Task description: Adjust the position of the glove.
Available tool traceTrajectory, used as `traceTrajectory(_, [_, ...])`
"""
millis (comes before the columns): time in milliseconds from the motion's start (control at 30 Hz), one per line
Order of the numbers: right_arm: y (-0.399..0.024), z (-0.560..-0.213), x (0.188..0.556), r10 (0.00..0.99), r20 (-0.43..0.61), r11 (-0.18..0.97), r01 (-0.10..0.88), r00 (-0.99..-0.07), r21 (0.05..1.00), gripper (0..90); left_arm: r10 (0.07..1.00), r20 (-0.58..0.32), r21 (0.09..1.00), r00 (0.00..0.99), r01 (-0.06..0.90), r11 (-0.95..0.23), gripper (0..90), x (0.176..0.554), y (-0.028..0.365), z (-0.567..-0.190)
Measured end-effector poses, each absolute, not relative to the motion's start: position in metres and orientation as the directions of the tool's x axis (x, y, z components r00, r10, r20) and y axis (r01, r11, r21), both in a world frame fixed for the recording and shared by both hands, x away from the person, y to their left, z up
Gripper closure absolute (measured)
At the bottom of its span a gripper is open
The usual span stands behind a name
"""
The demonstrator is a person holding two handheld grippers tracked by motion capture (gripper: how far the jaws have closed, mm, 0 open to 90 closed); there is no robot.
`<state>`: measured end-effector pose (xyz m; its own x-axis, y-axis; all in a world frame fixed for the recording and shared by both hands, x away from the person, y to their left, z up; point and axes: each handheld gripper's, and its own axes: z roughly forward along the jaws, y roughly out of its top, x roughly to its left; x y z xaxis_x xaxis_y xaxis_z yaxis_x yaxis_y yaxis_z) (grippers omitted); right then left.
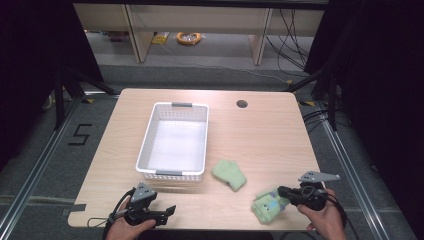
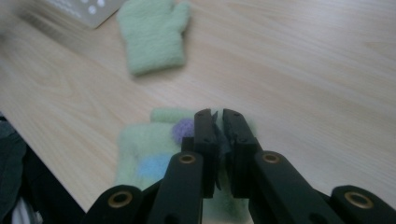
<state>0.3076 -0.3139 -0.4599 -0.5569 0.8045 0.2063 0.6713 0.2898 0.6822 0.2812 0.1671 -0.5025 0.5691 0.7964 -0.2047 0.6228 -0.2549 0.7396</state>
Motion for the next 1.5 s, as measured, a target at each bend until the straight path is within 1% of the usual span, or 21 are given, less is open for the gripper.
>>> traceTrajectory(100, [-0.323,-0.459,0.311,0.812,0.193,0.288,0.666,-0.551,0.688,85.6,0.797,-0.202,0.735,0.569,0.626,-0.261,17.0,0.281,0.167,-0.502])
traceTrajectory(200, [-0.335,-0.462,0.314,0.842,0.215,0.237,0.697,-0.495,0.677,85.7,0.800,-0.206,0.739,0.563,0.625,-0.249,17.0,0.281,0.166,-0.503])
traceTrajectory(267, [-0.340,-0.464,0.318,0.833,0.198,0.262,0.684,-0.516,0.681,85.6,0.801,-0.207,0.738,0.563,0.627,-0.250,17.0,0.281,0.167,-0.503])
traceTrajectory(367, [-0.344,-0.472,0.321,0.861,0.215,0.228,0.728,-0.461,0.647,85.6,0.798,-0.197,0.736,0.569,0.624,-0.263,17.0,0.281,0.167,-0.503])
traceTrajectory(400, [-0.344,-0.472,0.321,0.861,0.215,0.228,0.728,-0.461,0.647,85.6,0.798,-0.197,0.736,0.569,0.624,-0.263,17.0,0.281,0.167,-0.503])
traceTrajectory(433, [-0.347,-0.477,0.325,0.861,0.183,0.277,0.739,-0.475,0.614,85.5,0.798,-0.197,0.737,0.569,0.623,-0.262,17.0,0.281,0.167,-0.503])
traceTrajectory(533, [-0.346,-0.482,0.328,0.859,0.169,0.293,0.734,-0.484,0.613,85.4,0.800,-0.192,0.736,0.568,0.622,-0.266,17.0,0.281,0.167,-0.502])
traceTrajectory(567, [-0.343,-0.482,0.326,0.874,0.207,0.248,0.769,-0.440,0.590,85.3,0.799,-0.193,0.737,0.569,0.623,-0.265,17.0,0.281,0.167,-0.502])
traceTrajectory(600, [-0.344,-0.484,0.327,0.881,0.178,0.262,0.765,-0.439,0.589,85.0,0.798,-0.195,0.736,0.570,0.623,-0.266,17.0,0.281,0.167,-0.502])
traceTrajectory(667, [-0.348,-0.484,0.332,0.861,0.158,0.303,0.736,-0.484,0.606,81.8,0.800,-0.191,0.736,0.568,0.623,-0.266,17.0,0.281,0.167,-0.502])
traceTrajectory(733, [-0.345,-0.484,0.330,0.880,0.146,0.284,0.748,-0.452,0.600,79.4,0.800,-0.191,0.735,0.569,0.623,-0.267,17.0,0.281,0.167,-0.502])
traceTrajectory(767, [-0.339,-0.477,0.329,0.900,0.150,0.248,0.763,-0.409,0.596,68.1,0.800,-0.189,0.734,0.570,0.623,-0.270,17.0,0.281,0.167,-0.502])
traceTrajectory(900, [-0.331,-0.466,0.333,0.886,0.069,0.311,0.698,-0.459,0.645,62.3,0.800,-0.189,0.734,0.570,0.623,-0.270,17.0,0.281,0.166,-0.502])
traceTrajectory(933, [-0.326,-0.461,0.333,0.881,0.085,0.305,0.695,-0.465,0.651,62.3,0.800,-0.202,0.735,0.565,0.628,-0.258,17.0,0.281,0.165,-0.503])
traceTrajectory(967, [-0.313,-0.452,0.335,0.852,0.080,0.336,0.657,-0.518,0.674,62.2,0.802,-0.202,0.735,0.562,0.629,-0.255,17.0,0.281,0.164,-0.503])
traceTrajectory(1033, [-0.303,-0.447,0.336,0.841,0.101,0.333,0.656,-0.531,0.678,62.2,0.798,-0.195,0.732,0.570,0.627,-0.269,17.0,0.281,0.165,-0.503])
traceTrajectory(1067, [-0.295,-0.446,0.339,0.814,0.081,0.364,0.613,-0.575,0.701,62.3,0.798,-0.193,0.732,0.571,0.626,-0.270,17.0,0.281,0.165,-0.503])
traceTrajectory(1100, [-0.274,-0.442,0.343,0.779,0.106,0.380,0.601,-0.618,0.703,62.6,0.798,-0.193,0.732,0.570,0.625,-0.269,17.0,0.281,0.165,-0.503])
traceTrajectory(1200, [-0.255,-0.443,0.349,0.749,0.105,0.399,0.572,-0.654,0.716,63.6,0.801,-0.202,0.734,0.564,0.628,-0.257,17.0,0.280,0.164,-0.503])
traceTrajectory(1300, [-0.224,-0.441,0.360,0.704,0.141,0.438,0.582,-0.696,0.685,64.9,0.800,-0.199,0.739,0.565,0.623,-0.256,17.0,0.280,0.166,-0.502])
traceTrajectory(1500, [-0.197,-0.447,0.369,0.692,0.148,0.470,0.597,-0.707,0.650,65.7,0.799,-0.202,0.744,0.566,0.619,-0.250,17.0,0.280,0.166,-0.502])
